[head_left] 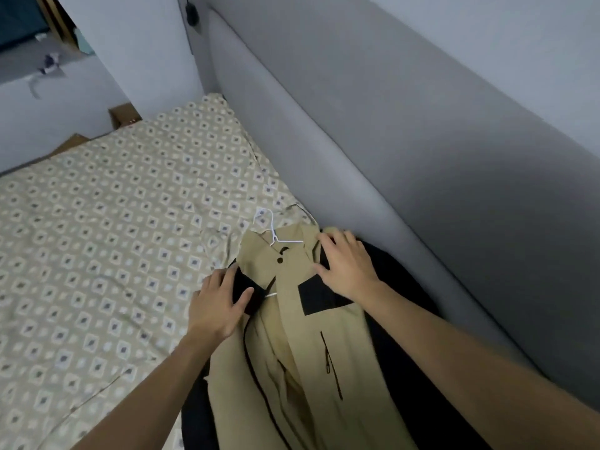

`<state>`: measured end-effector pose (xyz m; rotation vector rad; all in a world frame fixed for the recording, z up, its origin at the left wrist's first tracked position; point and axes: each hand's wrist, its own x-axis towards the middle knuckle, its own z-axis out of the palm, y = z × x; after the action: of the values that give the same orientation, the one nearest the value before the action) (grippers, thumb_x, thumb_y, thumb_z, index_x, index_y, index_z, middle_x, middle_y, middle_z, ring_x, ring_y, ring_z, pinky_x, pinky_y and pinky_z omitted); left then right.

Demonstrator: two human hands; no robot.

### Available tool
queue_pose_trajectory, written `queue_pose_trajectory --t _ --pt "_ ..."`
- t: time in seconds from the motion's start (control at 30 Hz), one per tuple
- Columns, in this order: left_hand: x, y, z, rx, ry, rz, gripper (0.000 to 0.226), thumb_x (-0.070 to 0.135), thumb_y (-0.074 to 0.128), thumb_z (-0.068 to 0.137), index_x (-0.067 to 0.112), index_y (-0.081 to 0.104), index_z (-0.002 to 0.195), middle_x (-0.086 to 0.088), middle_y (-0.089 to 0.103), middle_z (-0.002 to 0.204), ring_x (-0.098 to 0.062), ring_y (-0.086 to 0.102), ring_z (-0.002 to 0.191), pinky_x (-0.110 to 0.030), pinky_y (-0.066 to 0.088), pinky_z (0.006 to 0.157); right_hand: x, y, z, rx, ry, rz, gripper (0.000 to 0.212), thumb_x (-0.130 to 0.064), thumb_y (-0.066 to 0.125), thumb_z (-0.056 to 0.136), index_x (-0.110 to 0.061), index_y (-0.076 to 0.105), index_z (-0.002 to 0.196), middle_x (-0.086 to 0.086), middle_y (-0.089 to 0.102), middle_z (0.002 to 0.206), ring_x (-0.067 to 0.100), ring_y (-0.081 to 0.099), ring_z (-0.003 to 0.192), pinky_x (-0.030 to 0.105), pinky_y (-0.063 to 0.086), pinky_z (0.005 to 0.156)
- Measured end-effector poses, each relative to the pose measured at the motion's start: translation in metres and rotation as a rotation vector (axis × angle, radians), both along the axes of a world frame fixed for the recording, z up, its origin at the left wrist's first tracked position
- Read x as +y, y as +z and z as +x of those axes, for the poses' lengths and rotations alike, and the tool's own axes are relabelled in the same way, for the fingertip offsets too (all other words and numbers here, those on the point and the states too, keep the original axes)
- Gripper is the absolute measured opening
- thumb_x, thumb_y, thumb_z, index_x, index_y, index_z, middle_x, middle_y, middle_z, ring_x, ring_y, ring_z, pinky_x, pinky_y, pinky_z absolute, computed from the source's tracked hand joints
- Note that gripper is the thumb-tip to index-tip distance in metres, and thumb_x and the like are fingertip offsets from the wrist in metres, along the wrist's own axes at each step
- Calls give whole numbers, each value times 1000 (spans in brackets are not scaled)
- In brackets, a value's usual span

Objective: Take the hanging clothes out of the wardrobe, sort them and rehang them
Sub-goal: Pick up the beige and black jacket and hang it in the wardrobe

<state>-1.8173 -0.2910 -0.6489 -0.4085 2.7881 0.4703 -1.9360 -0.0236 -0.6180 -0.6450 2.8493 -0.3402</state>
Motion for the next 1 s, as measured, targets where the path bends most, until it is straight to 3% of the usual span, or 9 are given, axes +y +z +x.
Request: queue_pose_trajectory --t 0.1,0.27,0.33,0.43,0.57,0.8,1.0 --pt "-11 -32 -25 -25 68 56 68 58 47 103 25 31 160 -7 43 155 -31 40 142 -50 42 106 -1 -29 -27 -25 5 43 54 -51 67 93 -24 48 137 4 52 140 29 46 126 43 42 104" --pt "-14 -66 -53 -188 174 180 81 64 47 101 24 18 164 -10 40 158 -34 37 145 -52 40 111 -4 -55 -47 -54 20 93 54 -55 63 95 -21 50 135 6 57 137 30 48 126 44 39 104" --pt "-14 -70 -58 -184 196 185 78 64 48 101 19 26 160 -12 44 152 -35 40 141 -52 41 108 -6 -59 -48 -52 19 100 54 -55 62 96 -20 50 135 8 56 132 30 48 124 44 39 103" --pt "-16 -71 -57 -122 190 171 59 63 49 100 16 45 135 -10 55 128 -34 49 124 -52 46 98 -9 -62 -50 -63 12 93 56 -51 63 96 -17 48 138 10 54 128 31 49 122 45 40 101" --pt "-18 -57 -47 13 197 190 41 57 54 100 18 41 96 -1 51 91 -29 51 93 -47 46 79 -16 -56 -50 -48 6 57 41 -39 61 97 -18 49 130 7 57 123 29 53 120 46 38 97" --pt "-25 -20 -25 199 158 240 38 51 52 103 22 37 84 -1 50 74 -19 50 72 -39 39 60 -16 -17 -34 -43 11 -38 27 -20 61 95 -16 54 120 8 56 115 32 56 109 45 43 89" --pt "-22 23 14 322 171 322 38 53 54 101 26 38 80 -1 51 69 -19 52 67 -39 43 58 -5 38 8 3 -1 -99 31 -15 59 93 -17 51 124 7 55 113 31 58 103 46 46 88"
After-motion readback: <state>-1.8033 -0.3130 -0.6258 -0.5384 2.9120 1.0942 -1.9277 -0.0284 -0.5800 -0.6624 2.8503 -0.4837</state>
